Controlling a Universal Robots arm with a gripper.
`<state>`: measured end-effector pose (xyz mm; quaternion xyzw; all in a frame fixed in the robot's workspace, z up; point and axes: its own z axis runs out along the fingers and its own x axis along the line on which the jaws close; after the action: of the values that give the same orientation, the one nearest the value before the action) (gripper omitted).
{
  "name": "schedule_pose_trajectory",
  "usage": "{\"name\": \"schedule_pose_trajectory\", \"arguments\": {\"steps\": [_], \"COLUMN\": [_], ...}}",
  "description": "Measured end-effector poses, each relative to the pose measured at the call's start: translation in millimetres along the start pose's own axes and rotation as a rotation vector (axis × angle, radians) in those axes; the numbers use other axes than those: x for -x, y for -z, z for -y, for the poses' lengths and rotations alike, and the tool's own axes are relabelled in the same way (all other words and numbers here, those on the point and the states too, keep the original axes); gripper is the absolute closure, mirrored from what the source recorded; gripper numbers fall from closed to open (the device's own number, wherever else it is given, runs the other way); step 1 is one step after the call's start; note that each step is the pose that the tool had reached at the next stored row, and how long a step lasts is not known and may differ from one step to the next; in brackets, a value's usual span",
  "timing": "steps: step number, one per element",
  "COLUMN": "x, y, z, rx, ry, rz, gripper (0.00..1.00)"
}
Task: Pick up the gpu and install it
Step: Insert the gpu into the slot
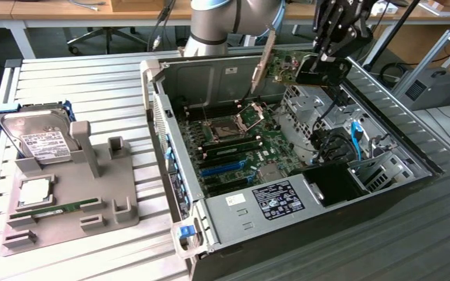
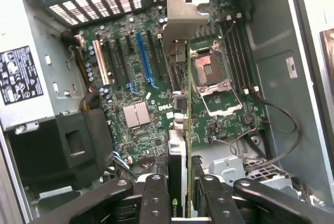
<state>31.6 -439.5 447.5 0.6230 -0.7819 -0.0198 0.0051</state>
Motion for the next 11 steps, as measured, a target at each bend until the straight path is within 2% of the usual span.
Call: {"name": "schedule_pose_trajectory", "arguments": {"steps": [11], "x": [0.0], "y": [-0.4], "z": [0.0], "rx": [0.0035], "ry": [0.223], "rz": [-0.0093], "gripper": [0.73]}}
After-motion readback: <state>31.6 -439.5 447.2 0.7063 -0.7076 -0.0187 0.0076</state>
